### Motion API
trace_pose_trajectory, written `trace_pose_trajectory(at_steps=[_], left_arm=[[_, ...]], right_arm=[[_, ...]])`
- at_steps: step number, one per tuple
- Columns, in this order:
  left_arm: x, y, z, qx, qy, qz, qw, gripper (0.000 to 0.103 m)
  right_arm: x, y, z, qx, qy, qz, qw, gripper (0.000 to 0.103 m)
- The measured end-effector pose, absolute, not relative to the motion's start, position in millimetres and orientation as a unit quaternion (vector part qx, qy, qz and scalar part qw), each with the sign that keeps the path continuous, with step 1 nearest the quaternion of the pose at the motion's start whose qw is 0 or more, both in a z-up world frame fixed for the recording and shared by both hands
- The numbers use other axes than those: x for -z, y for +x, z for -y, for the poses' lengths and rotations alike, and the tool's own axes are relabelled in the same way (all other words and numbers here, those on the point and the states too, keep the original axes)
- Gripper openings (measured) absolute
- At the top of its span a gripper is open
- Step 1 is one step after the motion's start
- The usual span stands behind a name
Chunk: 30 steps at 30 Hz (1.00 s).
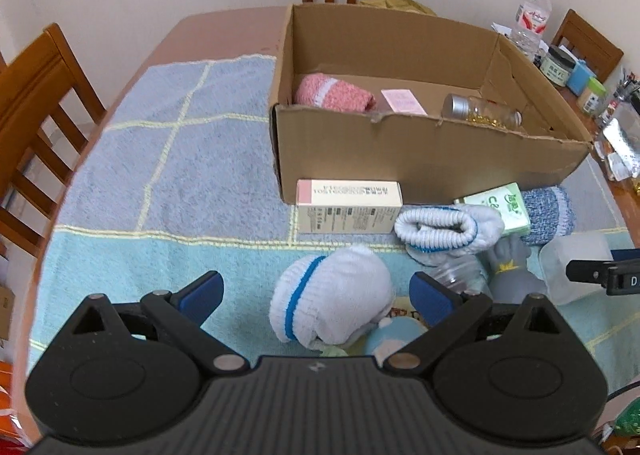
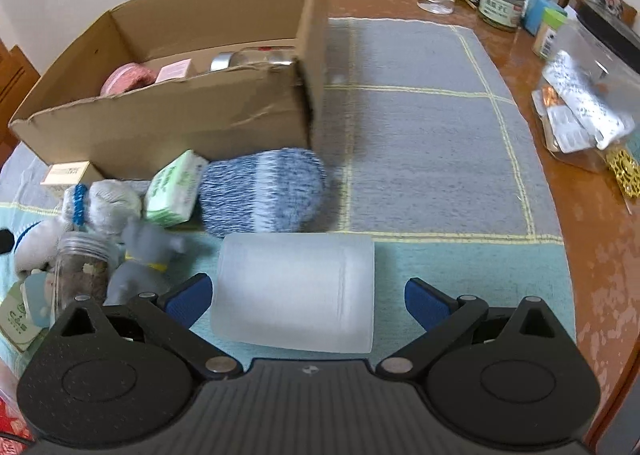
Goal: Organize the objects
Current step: 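Grasp the white-blue sock with left tool while right tool grasps frosted white box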
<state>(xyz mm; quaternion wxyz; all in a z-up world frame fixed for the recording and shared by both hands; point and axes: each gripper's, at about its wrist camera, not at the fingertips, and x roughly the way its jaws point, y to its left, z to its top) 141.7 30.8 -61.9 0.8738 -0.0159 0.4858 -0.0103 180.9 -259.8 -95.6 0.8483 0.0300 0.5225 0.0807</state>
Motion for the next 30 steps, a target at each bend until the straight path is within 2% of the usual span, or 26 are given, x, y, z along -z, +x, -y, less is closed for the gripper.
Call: trace_pose_trajectory(at_steps=[15,24,30], left_arm=[[115.6,178.6,-35.3,0.035,-0.043,-0.551,0.832,0.099],[108.2,171.2,-51.2,0.025,0.016,-0.528,0.849,0.099],[107.4,163.7,-58.0,0.042,0.019,-0.534,0.844,0.099]], right_arm=[[110.9,194.0,238.9,-0.071,0.011,-0.546,0.834,0.103],[122.4,190.4,240.9,-0.053,-0.032,-0.556,0.829,0.103],[124.6,184.5,244.3,-0.059,-0.044,-0.544,0.836,0.103]])
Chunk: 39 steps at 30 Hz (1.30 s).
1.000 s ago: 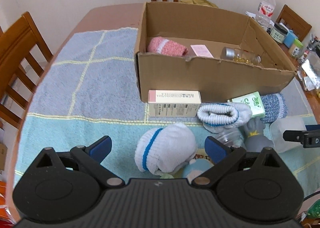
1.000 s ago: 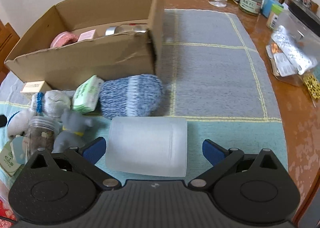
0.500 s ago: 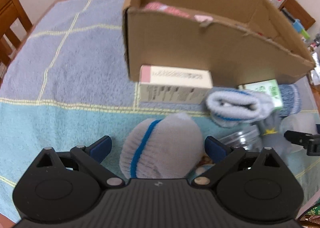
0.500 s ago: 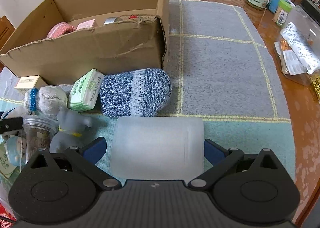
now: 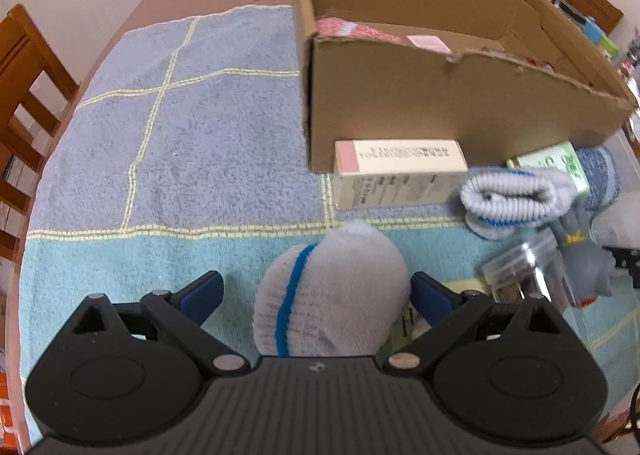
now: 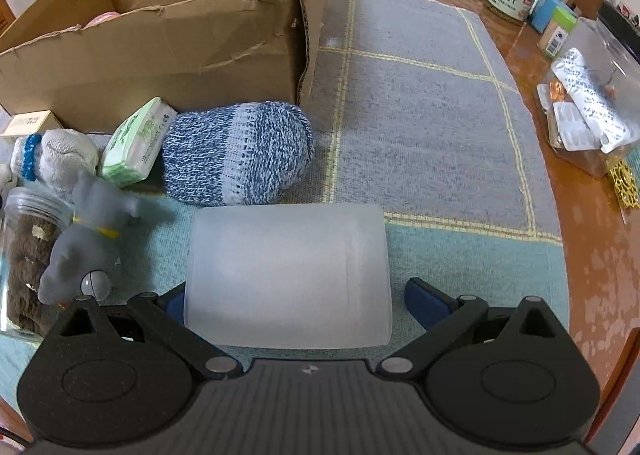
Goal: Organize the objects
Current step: 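Grasp the white-blue sock with left tool while right tool grasps frosted white box, then lift the white sock and frosted box and carry them over the cardboard box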
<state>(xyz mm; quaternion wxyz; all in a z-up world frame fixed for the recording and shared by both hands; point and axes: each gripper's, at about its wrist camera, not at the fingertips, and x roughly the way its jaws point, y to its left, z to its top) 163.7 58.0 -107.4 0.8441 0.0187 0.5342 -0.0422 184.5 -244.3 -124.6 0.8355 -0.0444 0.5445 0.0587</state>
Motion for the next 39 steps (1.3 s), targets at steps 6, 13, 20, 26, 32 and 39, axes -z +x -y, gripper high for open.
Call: trace_pose_trajectory(at_steps=[6,13,20,26,32,39], left_arm=[[117.2,167.4,-58.3,0.029,-0.011,-0.543,0.839,0.099],[119.3,166.7,-52.6,0.007,-0.021,-0.539,0.842,0.098],[116.1,160.6,-50.1,0.011,-0.018,-0.530,0.848,0.088],[115.9,161.0,-49.4,0.022,-0.005,-0.519,0.854,0.085],[112.5,167.7,-55.9,0.035,-0.021,-0.522,0.852,0.076],[98.4,166.3,-57.1,0.047,-0.008,-0.523,0.851,0.075]], right_arm=[[124.5,177.6,243.8,-0.060,-0.044,-0.527,0.847,0.103],[124.7,184.2,242.8,-0.061,-0.044,-0.522,0.850,0.103],[124.8,190.7,240.2,-0.049,-0.039,-0.533,0.844,0.103],[121.9,187.1,237.7,-0.056,-0.039,-0.540,0.839,0.099],[117.0,185.8,233.6,-0.076,-0.054,-0.540,0.836,0.087],[112.6,187.7,239.5,-0.090,-0.060,-0.548,0.829,0.087]])
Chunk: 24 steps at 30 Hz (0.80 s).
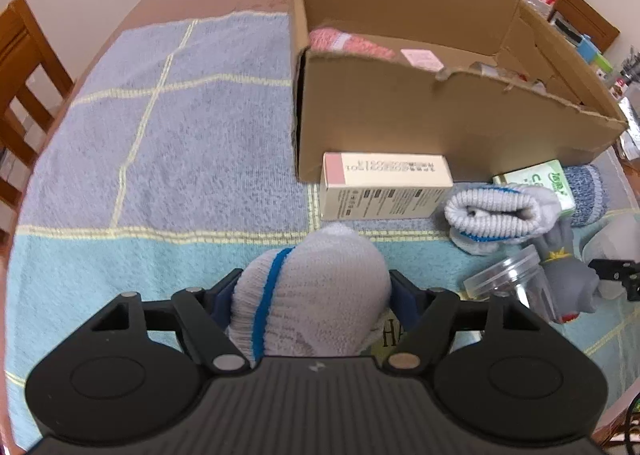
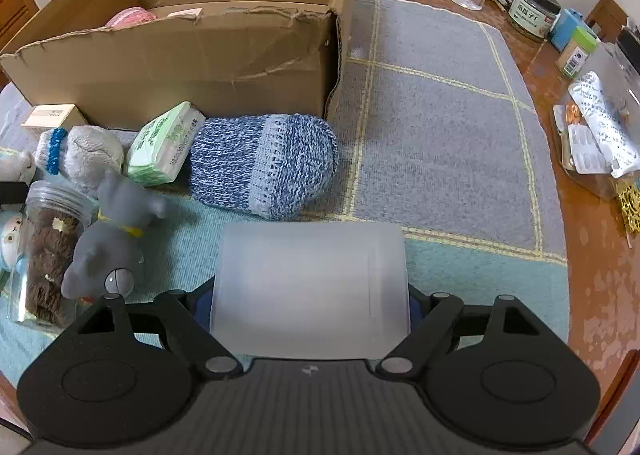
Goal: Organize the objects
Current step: 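Lift the white sock and frosted box and carry them over the cardboard box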
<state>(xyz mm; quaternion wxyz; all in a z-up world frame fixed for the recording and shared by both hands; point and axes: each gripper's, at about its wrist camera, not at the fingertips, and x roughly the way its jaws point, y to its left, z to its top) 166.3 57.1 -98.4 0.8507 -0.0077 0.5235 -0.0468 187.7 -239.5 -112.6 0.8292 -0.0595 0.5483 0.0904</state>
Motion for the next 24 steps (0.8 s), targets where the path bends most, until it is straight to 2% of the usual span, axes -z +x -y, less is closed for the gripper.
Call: trace_pose_trajectory(at_steps=[14,24], left_arm=[[32.5,169.1,-52.1,0.093,0.033,-0.509,0.855,0.075],[-25.1,188.1,-18.0,0.158,0.072,-0.464,0.869,0.075]], right_arm=[[55.6,189.7,245.3,-0.141,-0.085,-0.533,0.830,0.087],[-4.2,200.8,228.1,-0.189,-0.099,-0.490,0.845,0.087]])
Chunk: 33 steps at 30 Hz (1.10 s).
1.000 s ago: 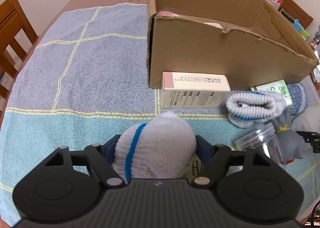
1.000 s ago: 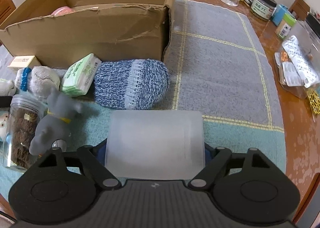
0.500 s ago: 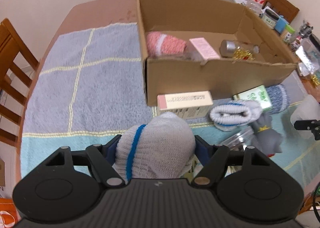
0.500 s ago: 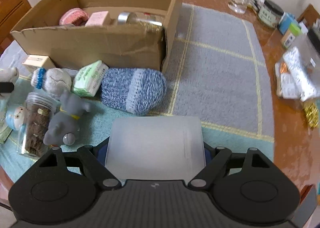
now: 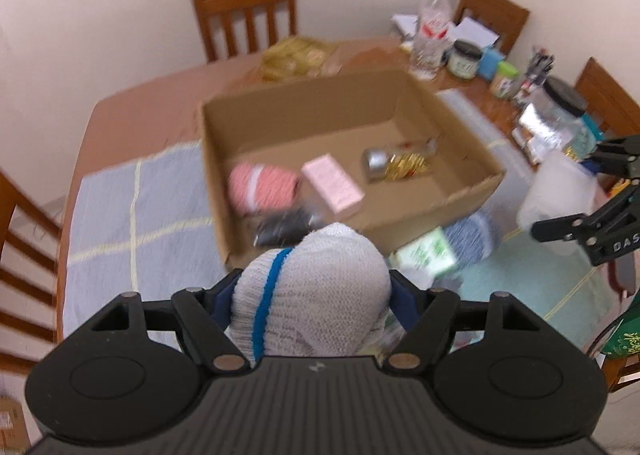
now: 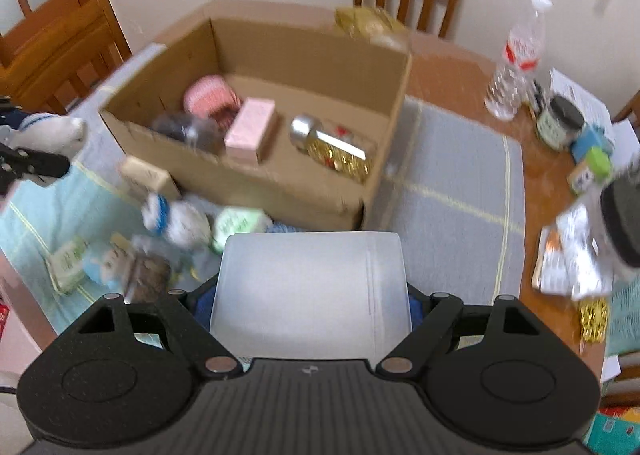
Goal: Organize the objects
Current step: 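Lift the white sock and frosted box and carry them over the cardboard box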
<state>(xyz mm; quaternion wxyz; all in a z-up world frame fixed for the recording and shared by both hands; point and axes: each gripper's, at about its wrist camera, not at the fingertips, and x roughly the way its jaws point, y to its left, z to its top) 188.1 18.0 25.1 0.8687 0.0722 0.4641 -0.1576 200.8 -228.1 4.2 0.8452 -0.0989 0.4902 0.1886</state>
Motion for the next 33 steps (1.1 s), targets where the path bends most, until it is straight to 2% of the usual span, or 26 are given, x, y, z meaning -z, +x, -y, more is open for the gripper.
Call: trace_pose_trajectory(at_steps=[9,19,33], left_arm=[[-44.8,252.7,17.3,0.167,0.094,-0.427,0.884,0.075],[-36.9,327.8,41.0,0.156,0.081,-0.428,0.887,0.075],[-6.4,379.4,77.7,0.155,0.075,-0.462,0.870,0.075]], right_arm=[[-35.3,238.7,209.7,-0.206,-0.080,-0.453,0.864,0.087],[-32.5,276.3,191.2,-0.206,-0.073,-0.443,0.869,0.087],[-5.3,309.0,169.9,-0.197,-0.064,-0.490,0.847,0.087]])
